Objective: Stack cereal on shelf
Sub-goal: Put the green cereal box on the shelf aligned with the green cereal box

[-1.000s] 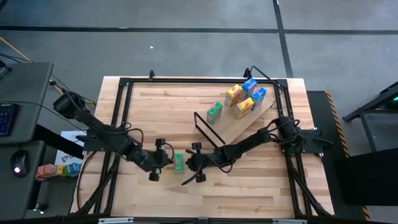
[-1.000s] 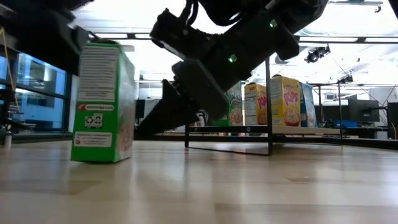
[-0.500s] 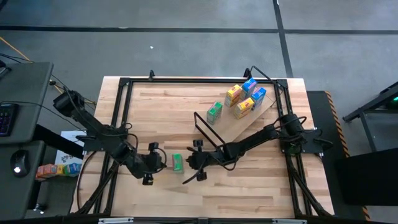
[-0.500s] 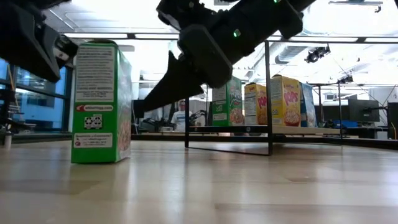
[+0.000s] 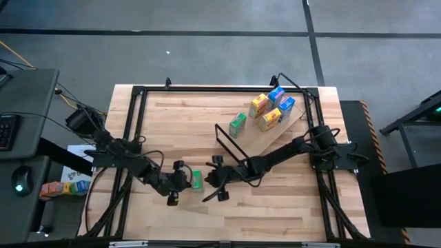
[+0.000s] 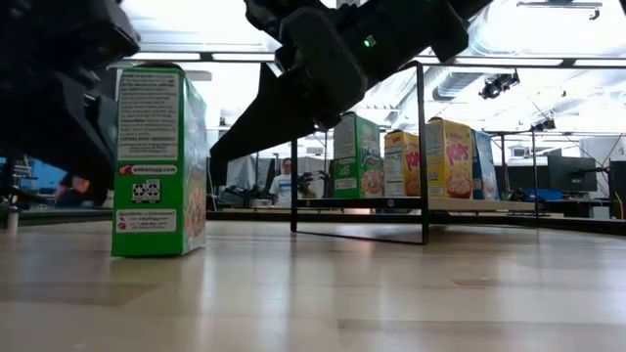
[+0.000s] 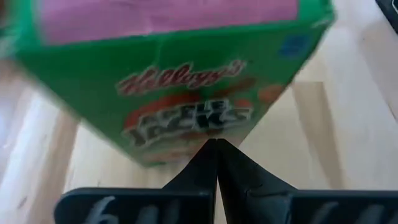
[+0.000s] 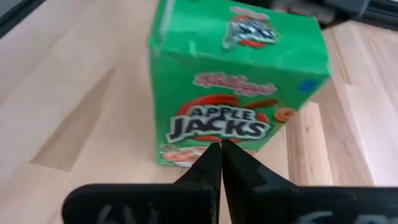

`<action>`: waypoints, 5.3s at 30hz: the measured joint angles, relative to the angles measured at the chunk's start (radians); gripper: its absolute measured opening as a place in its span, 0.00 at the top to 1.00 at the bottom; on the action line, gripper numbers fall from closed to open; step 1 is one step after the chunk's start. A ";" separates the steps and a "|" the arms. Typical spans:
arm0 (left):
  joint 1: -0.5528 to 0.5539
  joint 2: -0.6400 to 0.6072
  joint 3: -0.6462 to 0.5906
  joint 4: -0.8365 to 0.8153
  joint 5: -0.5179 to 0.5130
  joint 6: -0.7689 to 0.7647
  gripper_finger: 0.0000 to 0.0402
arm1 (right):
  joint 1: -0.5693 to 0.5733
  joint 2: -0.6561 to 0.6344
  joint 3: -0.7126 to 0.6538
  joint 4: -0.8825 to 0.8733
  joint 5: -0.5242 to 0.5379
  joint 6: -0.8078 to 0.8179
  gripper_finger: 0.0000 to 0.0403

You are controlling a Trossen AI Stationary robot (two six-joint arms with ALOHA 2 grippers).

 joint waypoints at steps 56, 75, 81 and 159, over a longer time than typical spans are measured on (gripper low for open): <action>0.146 0.341 0.123 0.546 -0.052 0.201 1.00 | 0.025 -0.237 0.001 -0.375 0.172 0.005 1.00; 0.102 0.103 0.122 0.293 0.022 0.272 1.00 | 0.027 -0.305 0.092 -0.483 0.133 0.200 0.93; 0.079 -0.132 0.123 0.054 -0.062 0.273 1.00 | 0.045 -0.305 0.192 -0.517 0.070 0.186 0.65; 0.079 -0.457 0.122 -0.101 -0.297 0.384 1.00 | 0.060 -0.041 0.277 -0.697 0.287 0.780 0.22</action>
